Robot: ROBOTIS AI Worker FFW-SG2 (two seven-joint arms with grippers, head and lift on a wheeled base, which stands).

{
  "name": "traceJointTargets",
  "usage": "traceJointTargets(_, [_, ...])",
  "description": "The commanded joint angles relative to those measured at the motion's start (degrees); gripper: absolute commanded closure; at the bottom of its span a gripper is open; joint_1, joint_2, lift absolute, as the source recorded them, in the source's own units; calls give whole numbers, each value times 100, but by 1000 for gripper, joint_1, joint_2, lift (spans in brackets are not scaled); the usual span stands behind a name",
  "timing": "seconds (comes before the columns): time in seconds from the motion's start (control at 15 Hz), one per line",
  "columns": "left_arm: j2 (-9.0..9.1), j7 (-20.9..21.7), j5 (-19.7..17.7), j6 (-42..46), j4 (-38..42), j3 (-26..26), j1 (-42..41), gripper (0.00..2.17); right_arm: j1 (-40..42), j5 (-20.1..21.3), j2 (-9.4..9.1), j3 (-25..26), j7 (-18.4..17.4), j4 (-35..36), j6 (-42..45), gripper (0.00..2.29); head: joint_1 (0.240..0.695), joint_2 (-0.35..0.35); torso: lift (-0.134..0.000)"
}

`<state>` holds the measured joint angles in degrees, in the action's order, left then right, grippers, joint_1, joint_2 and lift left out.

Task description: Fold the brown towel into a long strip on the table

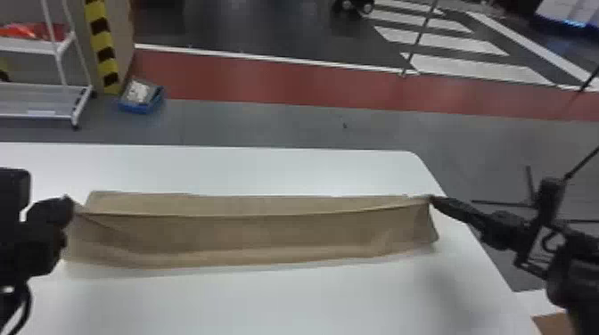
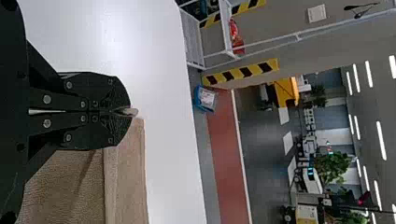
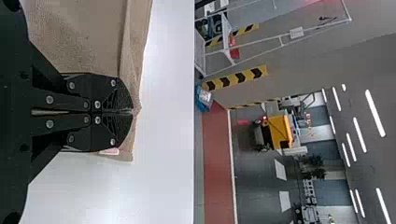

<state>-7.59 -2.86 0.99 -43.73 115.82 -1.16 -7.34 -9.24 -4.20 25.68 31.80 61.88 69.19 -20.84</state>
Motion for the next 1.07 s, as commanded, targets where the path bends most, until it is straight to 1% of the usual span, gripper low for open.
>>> traceJointTargets(0.0, [-14, -21, 15, 70, -552, -121, 435, 1710, -359, 174, 7, -192, -150, -345, 137, 1409, 695, -245, -110])
traceJointTargets(0.13, [-32, -144, 103, 175, -956, -279, 717, 1710, -711, 341, 7, -359, -220, -696, 137, 1409, 695, -238, -110])
traceJointTargets(0.27, [-23, -162, 94, 421, -1123, -306, 822, 1706, -851, 376, 7, -544, -352, -898, 189, 1409, 695, -228, -110])
traceJointTargets(0.33, [-23, -171, 103, 421, -1193, -332, 893, 1706, -878, 456, 7, -658, -404, -951, 224, 1409, 695, -225, -110])
traceJointTargets(0.4, [-23, -197, 103, 421, -1211, -358, 936, 1706, -886, 508, -1, -667, -440, -1022, 277, 1409, 695, -222, -110])
traceJointTargets(0.47, [-23, -320, 94, 545, -1211, -394, 936, 1706, -886, 499, 7, -614, -440, -1092, 400, 1409, 695, -219, -110])
traceJointTargets(0.73, [-32, -329, 103, 597, -1220, -411, 954, 1706, -904, 420, 78, -561, -457, -1215, 471, 1409, 695, -221, -110])
traceJointTargets(1.0, [-23, -347, 200, 369, -1220, -499, 1007, 1706, -904, 271, 166, -298, -448, -1241, 471, 1409, 695, -239, -110])
